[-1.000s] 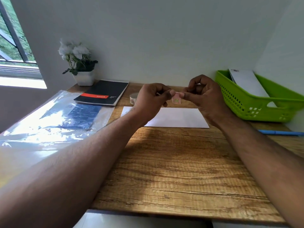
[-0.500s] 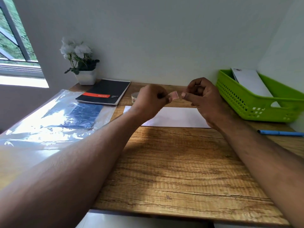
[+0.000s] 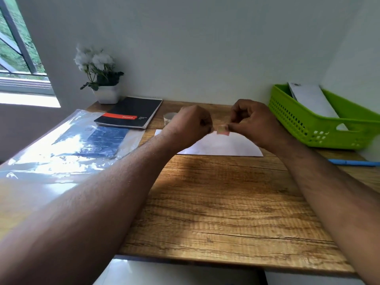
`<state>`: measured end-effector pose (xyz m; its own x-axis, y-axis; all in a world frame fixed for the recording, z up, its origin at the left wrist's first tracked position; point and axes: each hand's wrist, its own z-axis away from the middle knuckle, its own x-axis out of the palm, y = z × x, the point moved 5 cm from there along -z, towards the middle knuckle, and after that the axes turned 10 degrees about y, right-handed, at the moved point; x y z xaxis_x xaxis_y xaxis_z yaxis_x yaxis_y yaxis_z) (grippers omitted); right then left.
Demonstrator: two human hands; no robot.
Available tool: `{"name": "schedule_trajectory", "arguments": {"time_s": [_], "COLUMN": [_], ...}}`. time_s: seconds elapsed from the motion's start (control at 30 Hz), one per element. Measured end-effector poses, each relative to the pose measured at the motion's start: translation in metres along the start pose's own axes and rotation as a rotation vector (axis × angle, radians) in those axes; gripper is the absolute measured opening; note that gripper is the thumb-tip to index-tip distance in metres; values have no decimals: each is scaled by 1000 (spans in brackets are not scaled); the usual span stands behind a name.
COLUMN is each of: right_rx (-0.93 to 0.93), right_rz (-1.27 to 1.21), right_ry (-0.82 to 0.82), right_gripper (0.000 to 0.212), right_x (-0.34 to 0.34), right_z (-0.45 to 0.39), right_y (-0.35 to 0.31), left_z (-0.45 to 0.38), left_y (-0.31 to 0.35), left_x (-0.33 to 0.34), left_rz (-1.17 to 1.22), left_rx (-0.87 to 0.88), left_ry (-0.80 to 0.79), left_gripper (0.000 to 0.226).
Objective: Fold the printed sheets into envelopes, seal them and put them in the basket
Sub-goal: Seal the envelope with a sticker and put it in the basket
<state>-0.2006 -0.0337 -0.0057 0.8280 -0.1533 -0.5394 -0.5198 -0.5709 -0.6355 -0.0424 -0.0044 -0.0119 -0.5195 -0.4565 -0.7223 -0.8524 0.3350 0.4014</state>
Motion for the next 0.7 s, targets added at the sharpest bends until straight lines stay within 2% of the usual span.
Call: {"name": "schedule_trajectory", "arguments": {"time_s": [0.07,0.13,0.27,0.4,0.53,0.63,0.7], "right_rx": [132,259,477,595,616,578,552], "right_rz": [-118,-201,-276,-248,-229,-204,-199], "right_ry": [100,216,372,414,404,347,279], "right_gripper": [27,32,29,22,26,25,36], "right_x": [-9,-21,-36,-37,-35,-26,-19], "right_z": [-5,-9,-8,-6,-6,-10,-13], "right_y": [11,24,50,64,74,77,77], "left_z": [0,2,0,-7,-14,-16,-16], "left_y": [-6,-5,17,26,26,27,23], "left_x": [0,5,29,56,62,64,65], "left_rz": [38,69,38,-128,-329,-346,-302], "left_rx": [-30,-39,35,29,61,68,38], "left_ry": [68,62,-147,-372,-242,-191,-178], "left_gripper": [10,12,31,48,57,49,41]}}
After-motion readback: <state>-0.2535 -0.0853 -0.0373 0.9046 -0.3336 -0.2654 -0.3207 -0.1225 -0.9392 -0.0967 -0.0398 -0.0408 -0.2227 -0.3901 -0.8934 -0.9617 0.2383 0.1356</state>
